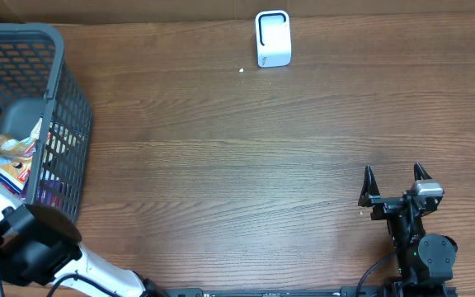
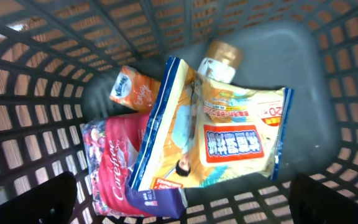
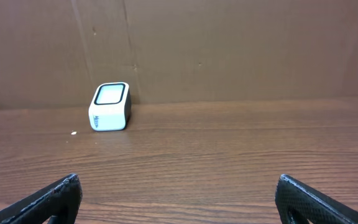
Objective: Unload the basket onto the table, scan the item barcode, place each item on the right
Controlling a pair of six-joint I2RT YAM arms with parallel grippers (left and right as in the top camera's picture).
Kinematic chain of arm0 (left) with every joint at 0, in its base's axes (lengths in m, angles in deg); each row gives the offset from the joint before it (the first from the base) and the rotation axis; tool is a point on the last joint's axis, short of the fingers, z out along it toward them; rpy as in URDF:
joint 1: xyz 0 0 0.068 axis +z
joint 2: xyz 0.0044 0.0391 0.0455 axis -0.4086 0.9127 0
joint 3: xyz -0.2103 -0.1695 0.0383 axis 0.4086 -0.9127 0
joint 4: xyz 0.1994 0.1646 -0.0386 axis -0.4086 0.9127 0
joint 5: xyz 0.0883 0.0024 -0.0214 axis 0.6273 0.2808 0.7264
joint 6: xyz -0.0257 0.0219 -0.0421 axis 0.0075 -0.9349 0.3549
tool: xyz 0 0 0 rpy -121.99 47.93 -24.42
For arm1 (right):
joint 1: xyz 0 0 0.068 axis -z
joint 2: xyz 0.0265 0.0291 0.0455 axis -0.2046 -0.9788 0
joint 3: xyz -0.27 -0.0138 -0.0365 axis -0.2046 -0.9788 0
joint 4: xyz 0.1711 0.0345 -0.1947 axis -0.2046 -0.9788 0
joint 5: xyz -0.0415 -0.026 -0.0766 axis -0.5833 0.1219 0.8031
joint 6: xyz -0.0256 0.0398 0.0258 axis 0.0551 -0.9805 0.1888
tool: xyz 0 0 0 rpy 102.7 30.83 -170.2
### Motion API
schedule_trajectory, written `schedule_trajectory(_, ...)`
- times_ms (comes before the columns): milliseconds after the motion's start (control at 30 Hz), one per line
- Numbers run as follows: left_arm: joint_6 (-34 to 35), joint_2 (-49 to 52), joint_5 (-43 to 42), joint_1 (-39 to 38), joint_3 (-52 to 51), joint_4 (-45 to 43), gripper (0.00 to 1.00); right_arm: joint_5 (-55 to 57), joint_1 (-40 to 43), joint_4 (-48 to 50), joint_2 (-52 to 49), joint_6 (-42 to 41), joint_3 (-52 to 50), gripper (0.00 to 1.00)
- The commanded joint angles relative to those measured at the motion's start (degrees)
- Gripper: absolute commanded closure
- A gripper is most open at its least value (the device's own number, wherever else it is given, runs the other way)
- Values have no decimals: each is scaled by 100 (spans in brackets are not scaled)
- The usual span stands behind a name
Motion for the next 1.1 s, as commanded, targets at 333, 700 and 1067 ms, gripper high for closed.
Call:
schedule_trajectory(333, -680, 973, -870, 428, 96, 188, 0, -2, 33, 37, 68, 26, -61, 0)
schedule_trajectory(700, -1360, 1370, -1360, 426, 94, 170, 0, -2, 33, 37, 68, 26, -61, 0)
schedule_trajectory(1067, -1700, 1530, -1725, 343, 63, 181, 0, -2, 33, 37, 68, 24, -61, 0)
